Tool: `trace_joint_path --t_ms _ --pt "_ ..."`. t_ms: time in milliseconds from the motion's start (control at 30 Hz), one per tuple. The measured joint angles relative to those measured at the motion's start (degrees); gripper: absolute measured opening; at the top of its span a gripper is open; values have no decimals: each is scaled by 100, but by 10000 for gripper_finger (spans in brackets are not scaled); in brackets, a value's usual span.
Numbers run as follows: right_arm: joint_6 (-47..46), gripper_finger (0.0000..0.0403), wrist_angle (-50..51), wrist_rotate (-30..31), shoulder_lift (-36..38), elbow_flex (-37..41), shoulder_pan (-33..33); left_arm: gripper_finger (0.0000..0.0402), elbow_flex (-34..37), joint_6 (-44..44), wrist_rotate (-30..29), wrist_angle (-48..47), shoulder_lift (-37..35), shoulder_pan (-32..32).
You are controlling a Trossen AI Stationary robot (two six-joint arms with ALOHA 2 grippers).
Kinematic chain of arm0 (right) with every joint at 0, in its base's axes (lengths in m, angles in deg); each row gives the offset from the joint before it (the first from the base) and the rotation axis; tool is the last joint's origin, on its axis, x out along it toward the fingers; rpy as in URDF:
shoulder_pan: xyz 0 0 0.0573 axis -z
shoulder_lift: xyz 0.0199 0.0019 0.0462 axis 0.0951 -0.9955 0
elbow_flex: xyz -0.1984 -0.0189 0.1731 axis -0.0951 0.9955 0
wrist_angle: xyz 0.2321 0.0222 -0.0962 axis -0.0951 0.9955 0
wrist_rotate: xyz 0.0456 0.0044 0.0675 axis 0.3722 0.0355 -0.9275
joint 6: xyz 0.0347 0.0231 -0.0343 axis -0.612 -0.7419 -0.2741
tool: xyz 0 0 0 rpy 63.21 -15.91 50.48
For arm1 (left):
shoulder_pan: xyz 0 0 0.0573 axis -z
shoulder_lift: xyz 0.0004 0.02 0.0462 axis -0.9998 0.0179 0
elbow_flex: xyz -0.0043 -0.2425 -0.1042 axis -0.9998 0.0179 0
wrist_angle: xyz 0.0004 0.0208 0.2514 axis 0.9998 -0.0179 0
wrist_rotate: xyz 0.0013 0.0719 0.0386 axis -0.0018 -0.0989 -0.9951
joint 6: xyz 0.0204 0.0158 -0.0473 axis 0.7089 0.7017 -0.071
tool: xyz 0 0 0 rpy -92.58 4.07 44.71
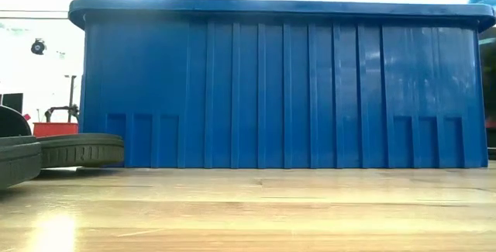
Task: Pick and place slides into bin
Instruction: Put the black slide into the blue bin
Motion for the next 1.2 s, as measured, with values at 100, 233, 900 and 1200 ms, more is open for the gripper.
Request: trace_joint_path --t_ms 100,233,900,1200 --pt "266 9 75 -267 0 0 0 340 -26 -369 -103 -380 256 132" --pt "431 9 145 -443 -2 0 0 340 -43 -937 -104 -1009 586 305" --pt "536 9 231 -434 -2 0 0 340 -28 -2091 -588 -2578 2259 682" --pt "775 9 231 -434 -2 0 0 340 -160 -2208 -1379 -1888 2340 1095"
